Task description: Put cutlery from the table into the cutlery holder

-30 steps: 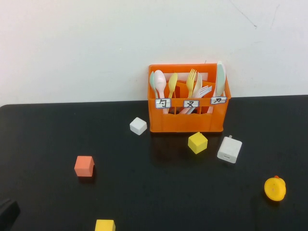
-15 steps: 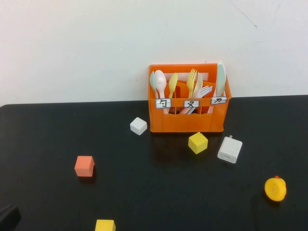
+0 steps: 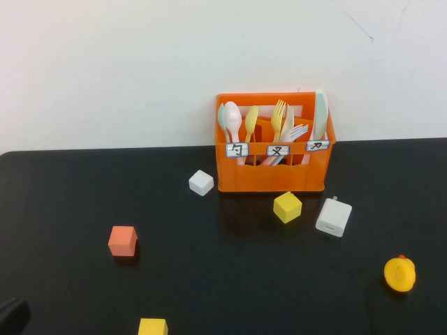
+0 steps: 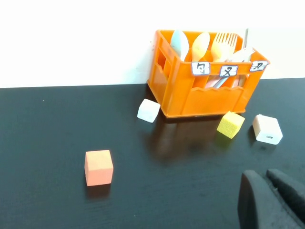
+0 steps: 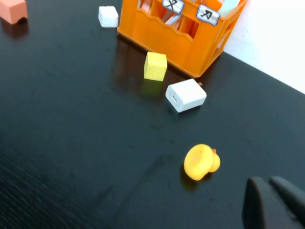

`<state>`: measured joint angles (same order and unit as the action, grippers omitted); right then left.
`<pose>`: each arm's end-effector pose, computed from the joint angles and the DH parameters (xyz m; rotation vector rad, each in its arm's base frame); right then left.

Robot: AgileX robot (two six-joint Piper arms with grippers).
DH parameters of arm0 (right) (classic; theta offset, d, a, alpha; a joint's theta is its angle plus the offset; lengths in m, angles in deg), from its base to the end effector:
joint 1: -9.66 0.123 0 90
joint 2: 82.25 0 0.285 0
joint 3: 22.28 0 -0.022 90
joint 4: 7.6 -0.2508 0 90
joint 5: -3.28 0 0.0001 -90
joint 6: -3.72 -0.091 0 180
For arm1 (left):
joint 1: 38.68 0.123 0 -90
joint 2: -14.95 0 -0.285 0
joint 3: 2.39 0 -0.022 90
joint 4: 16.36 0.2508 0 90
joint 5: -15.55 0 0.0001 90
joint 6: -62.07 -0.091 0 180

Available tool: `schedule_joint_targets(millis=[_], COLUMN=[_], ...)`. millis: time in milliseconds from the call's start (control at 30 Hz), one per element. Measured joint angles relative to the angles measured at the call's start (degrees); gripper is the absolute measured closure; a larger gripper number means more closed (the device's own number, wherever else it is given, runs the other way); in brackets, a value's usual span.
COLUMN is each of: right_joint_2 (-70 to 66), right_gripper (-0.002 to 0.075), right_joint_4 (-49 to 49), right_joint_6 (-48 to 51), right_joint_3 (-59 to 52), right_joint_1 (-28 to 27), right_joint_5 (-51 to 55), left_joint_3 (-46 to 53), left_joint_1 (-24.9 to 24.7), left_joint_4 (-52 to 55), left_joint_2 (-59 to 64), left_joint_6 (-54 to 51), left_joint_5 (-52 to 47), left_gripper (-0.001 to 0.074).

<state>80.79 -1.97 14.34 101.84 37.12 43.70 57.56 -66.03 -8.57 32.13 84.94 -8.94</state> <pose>0.0417 0.0152 0.2654 -0.6747 1.8555 0.0800 0.0524 -0.0213 0.2664 0.1400 1.7909 -0.4931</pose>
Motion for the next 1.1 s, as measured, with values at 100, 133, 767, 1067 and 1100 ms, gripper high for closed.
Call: schedule_joint_targets(millis=[100,133,767,1067,1100], right_joint_2=[0.0,0.0,0.0,0.0,0.0], right_gripper=[0.0727,0.0727,0.0727,0.0727,0.0727], right_joint_4=[0.0,0.0,0.0,0.0,0.0], right_joint_6=[0.0,0.0,0.0,0.0,0.0], right_joint_3=[0.0,0.0,0.0,0.0,0.0], right_joint_1=[0.0,0.0,0.0,0.0,0.0], right_joint_5=[0.0,0.0,0.0,0.1,0.1], left_joint_3=[0.8,1.2,18.5,18.3,18.3], left_joint_1=[0.2,0.9,25.0,25.0,25.0], left_joint_4=[0.0,0.0,-5.1,-6.5,-6.5], left_joint_2=[0.0,0.0,-8.7,-10.0,-10.0], left_joint_6=[0.0,0.0,0.0,-3.2,-4.2], left_joint_5=[0.6,0.9,18.1,6.8,6.8], left_gripper=[0.0737,0.0737,0.0737,0.0737,0.0737])
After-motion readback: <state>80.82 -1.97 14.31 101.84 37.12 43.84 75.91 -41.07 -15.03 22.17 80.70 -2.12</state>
